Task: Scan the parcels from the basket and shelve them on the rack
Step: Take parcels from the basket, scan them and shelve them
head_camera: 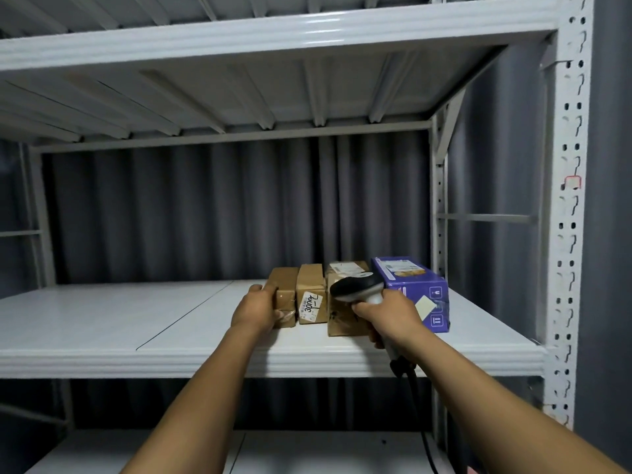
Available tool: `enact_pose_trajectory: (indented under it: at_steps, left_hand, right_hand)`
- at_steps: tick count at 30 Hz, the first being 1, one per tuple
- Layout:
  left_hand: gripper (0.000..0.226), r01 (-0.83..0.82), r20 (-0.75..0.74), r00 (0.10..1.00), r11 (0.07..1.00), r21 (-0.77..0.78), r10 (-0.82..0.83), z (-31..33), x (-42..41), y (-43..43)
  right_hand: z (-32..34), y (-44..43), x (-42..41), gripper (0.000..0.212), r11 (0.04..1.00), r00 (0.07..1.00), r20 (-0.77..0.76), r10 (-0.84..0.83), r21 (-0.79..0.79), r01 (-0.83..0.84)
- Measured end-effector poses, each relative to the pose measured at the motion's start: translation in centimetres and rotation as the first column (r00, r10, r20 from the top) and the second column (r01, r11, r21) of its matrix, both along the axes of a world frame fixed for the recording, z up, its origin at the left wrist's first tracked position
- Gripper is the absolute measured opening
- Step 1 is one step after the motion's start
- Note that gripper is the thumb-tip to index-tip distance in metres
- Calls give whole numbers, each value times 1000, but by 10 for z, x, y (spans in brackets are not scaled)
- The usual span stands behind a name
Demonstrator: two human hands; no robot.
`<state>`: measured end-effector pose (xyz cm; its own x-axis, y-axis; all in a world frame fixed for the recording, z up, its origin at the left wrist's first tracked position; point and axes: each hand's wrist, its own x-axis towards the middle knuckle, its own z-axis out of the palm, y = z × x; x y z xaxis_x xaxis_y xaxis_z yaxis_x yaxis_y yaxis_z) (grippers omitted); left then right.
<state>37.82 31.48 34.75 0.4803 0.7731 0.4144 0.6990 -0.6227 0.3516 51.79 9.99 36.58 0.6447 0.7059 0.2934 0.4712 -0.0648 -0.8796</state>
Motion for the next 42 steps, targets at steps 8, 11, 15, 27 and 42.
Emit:
enact_pose_trajectory:
  at_steps: [8, 11, 15, 27, 42]
  left_hand:
    - [55, 33, -55, 998, 991, 128, -27, -9, -46, -41]
    - [54, 41, -100, 995, 987, 156, -26, -29, -70, -70]
    - [55, 69, -217, 976, 986, 151, -35, -68, -99, -103]
    - [54, -51, -494, 864, 961, -270, -94, -266, -142, -151]
    - [78, -176, -459, 888, 920, -349, -4, -373, -127, -139]
  right_hand:
    - [-22, -35, -35, 17, 998, 998, -26, 64, 0, -64]
    - [-42, -50, -54, 15, 991, 992, -26, 124, -40, -125]
    - [-77, -71, -75, 14, 983, 993, -24, 115, -141, -117]
    - [-211, -109, -110, 11, 909, 994, -83, 72, -404, -99]
    - [-284, -98, -93, 19, 856, 989, -147, -12, -513, -66]
